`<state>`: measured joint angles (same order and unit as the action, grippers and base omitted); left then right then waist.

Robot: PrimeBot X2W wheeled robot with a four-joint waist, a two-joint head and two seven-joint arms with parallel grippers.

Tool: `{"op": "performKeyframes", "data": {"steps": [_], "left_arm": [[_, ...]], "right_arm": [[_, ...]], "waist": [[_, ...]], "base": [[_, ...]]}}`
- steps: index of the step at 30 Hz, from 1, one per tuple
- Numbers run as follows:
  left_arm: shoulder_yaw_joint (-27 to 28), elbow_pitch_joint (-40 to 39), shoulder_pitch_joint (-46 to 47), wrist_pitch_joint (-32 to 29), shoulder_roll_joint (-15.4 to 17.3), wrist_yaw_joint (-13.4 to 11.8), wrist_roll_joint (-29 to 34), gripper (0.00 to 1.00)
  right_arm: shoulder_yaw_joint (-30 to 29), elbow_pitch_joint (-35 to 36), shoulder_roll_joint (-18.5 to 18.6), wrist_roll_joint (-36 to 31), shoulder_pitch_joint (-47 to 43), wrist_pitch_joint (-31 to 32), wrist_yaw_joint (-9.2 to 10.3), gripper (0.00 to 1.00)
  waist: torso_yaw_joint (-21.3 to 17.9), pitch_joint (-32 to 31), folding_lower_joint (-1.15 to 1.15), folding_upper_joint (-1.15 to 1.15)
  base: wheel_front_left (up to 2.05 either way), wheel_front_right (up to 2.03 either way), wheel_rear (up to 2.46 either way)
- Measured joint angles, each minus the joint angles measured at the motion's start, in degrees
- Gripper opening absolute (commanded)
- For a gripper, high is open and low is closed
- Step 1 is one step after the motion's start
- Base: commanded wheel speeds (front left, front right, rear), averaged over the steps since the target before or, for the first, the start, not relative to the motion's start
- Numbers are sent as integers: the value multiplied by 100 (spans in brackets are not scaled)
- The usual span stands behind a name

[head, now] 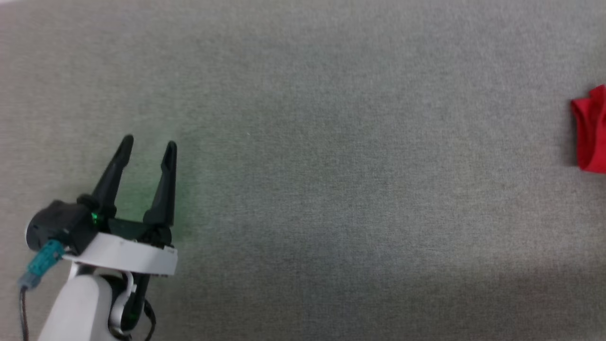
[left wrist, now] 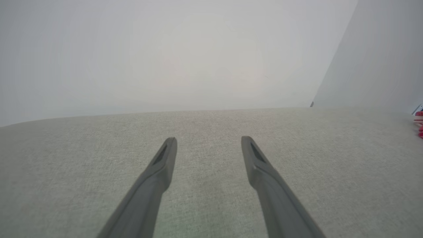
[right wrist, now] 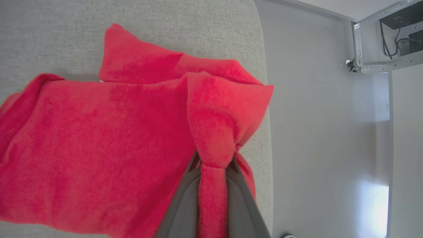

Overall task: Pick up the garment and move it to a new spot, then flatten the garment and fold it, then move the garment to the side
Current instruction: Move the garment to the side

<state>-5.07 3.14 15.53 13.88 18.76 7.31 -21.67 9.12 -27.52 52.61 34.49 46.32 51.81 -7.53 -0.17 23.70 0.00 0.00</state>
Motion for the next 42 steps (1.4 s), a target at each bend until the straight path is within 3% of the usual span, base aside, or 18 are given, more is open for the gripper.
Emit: {"op": "performKeyframes", "data": {"steps": [18, 25, 32, 33, 35, 36, 42], "left_arm": [[-215, 123, 697, 63, 172, 0, -21, 100], [-350, 243, 832, 92, 148, 0, -48, 100], [-400, 325, 856, 101, 113, 0, -105, 100], [-394, 335, 848, 101, 100, 0, -126, 100], [-389, 358, 813, 102, 100, 0, -145, 100], [-372, 363, 788, 102, 92, 0, -155, 100], [-339, 453, 611, 111, 86, 0, -162, 100]], "right_arm": [[-882, 1321, 196, -642, -514, 1039, 0, 0], [-719, 1412, -207, -1137, -692, 1240, 0, 0], [-617, 962, -460, -1502, -585, 1270, 0, 0], [-637, 886, -493, -1541, -563, 1265, 0, 4], [-682, 745, -577, -1584, -505, 1267, 0, 45], [-702, 681, -615, -1622, -470, 1279, 0, 100], [-817, 426, -893, -1791, -312, 1340, 0, 100]], "waist": [[-181, 962, 0, 0], [-66, 1031, 0, 0], [71, 953, 0, 0], [89, 933, 0, 0], [117, 883, 0, 0], [128, 852, 0, 0], [154, 584, 0, 0]], "base": [[0, 0, 0], [0, 0, 0], [0, 0, 0], [0, 0, 0], [0, 0, 0], [0, 0, 0], [0, 0, 0]]}}
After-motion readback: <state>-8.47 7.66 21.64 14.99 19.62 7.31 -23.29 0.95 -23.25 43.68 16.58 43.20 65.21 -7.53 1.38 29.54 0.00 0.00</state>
